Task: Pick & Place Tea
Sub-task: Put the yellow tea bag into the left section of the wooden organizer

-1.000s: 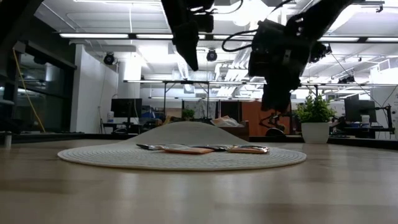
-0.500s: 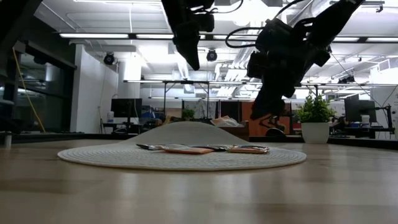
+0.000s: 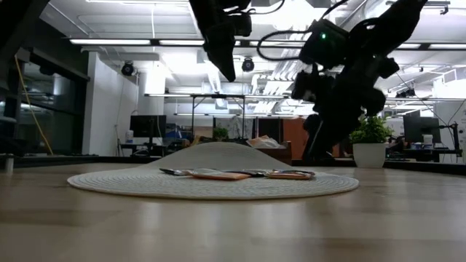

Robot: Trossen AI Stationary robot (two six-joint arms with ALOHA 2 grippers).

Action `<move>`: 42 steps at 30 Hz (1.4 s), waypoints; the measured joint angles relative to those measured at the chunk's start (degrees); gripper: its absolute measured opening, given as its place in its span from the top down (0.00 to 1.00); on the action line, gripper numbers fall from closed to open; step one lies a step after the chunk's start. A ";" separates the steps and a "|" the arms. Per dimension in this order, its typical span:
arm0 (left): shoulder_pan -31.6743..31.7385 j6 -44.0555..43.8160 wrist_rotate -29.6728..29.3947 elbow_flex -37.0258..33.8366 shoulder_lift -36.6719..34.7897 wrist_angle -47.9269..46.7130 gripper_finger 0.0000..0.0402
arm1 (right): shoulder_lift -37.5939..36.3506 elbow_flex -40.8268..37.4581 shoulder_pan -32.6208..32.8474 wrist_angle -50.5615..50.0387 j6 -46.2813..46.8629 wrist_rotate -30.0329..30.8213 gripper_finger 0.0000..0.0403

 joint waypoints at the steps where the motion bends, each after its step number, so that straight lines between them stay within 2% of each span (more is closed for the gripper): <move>1: -0.02 0.00 0.64 0.00 0.00 0.19 0.59 | 0.47 0.00 0.28 0.01 0.07 0.68 0.40; 5: -0.02 -0.37 3.62 -0.02 0.00 0.73 0.59 | 1.88 0.02 0.73 0.53 1.41 1.42 0.41; 9: -0.34 -2.58 11.25 -2.00 -0.02 4.00 0.59 | 2.17 0.02 0.71 0.64 1.99 1.77 0.40; 15: -2.76 -4.72 14.15 -8.78 0.02 5.49 0.59 | 2.17 0.09 0.69 0.76 3.01 2.44 0.41; 19: -6.21 -8.24 12.80 -13.58 -0.19 6.42 0.59 | 2.17 0.09 0.67 0.92 4.12 1.43 0.41; 22: -8.46 -12.53 11.39 -18.09 -3.44 8.10 0.59 | 2.16 0.09 0.67 0.92 4.28 0.58 0.41; 26: -10.75 -20.95 11.04 -26.07 -8.63 17.20 0.59 | 1.77 0.11 0.67 1.00 3.27 -0.88 0.41; 32: -14.40 -37.07 9.32 -36.73 -11.89 36.47 0.59 | 1.53 0.11 0.67 1.01 2.32 -0.89 0.41; 39: -22.36 -48.08 1.79 -41.83 -10.70 48.41 0.59 | 1.47 0.15 0.67 0.89 2.99 0.57 0.41; 42: -25.21 -49.88 -1.25 -42.32 -9.81 47.21 0.59 | 1.26 0.15 0.67 0.64 4.54 1.44 0.41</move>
